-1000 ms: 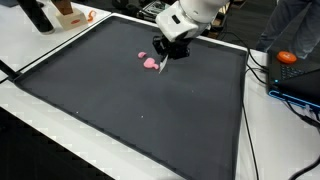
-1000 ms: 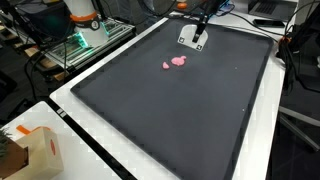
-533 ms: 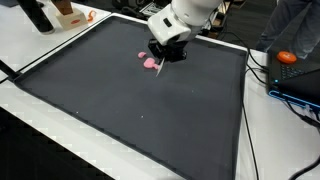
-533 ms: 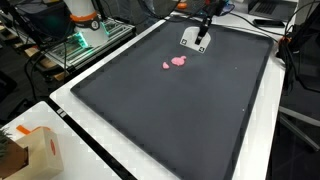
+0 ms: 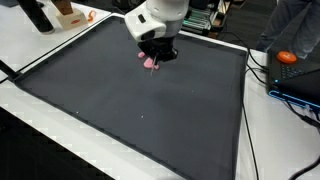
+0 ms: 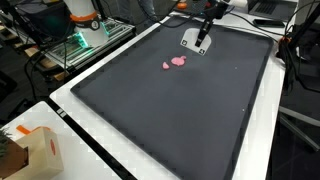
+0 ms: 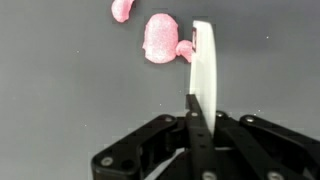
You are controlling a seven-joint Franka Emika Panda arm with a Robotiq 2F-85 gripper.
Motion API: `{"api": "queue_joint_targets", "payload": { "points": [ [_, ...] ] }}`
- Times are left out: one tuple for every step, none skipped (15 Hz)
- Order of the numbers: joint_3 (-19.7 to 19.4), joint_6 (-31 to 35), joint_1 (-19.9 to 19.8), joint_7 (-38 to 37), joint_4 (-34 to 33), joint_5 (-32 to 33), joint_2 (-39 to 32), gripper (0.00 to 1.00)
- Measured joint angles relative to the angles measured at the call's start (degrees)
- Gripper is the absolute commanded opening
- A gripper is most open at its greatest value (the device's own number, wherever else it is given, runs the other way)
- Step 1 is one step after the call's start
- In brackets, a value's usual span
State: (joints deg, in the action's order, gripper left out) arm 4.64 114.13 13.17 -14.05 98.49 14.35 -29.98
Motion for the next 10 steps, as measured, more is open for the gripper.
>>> {"api": "queue_joint_targets", "payload": {
  "points": [
    [-0.1, 0.0, -0.6, 0.1, -0.1, -1.0, 0.0, 0.01],
    [-0.3, 0.0, -1.2, 0.1, -0.3, -2.1, 0.0, 0.01],
    [-0.5, 0.0, -1.8, 0.1, -0.5, -3.1, 0.0, 0.01],
    [-0.7, 0.0, -2.4, 0.1, -0.6, -4.1, 0.0, 0.01],
    [-0.9, 0.0, -3.0, 0.1, -0.8, -5.1, 0.0, 0.01],
    [-1.1, 0.0, -3.7, 0.1, -0.9, -6.2, 0.0, 0.01],
    [-1.3, 0.0, -4.3, 0.1, -0.9, -7.3, 0.0, 0.01],
    [-1.5, 0.1, -5.0, 0.1, -0.9, -8.4, 0.0, 0.01],
    [-1.8, 0.1, -5.7, 0.1, -0.9, -9.5, 0.1, 0.01],
    [-2.0, 0.2, -6.3, 0.1, -0.9, -10.6, 0.2, 0.01]
  ]
}}
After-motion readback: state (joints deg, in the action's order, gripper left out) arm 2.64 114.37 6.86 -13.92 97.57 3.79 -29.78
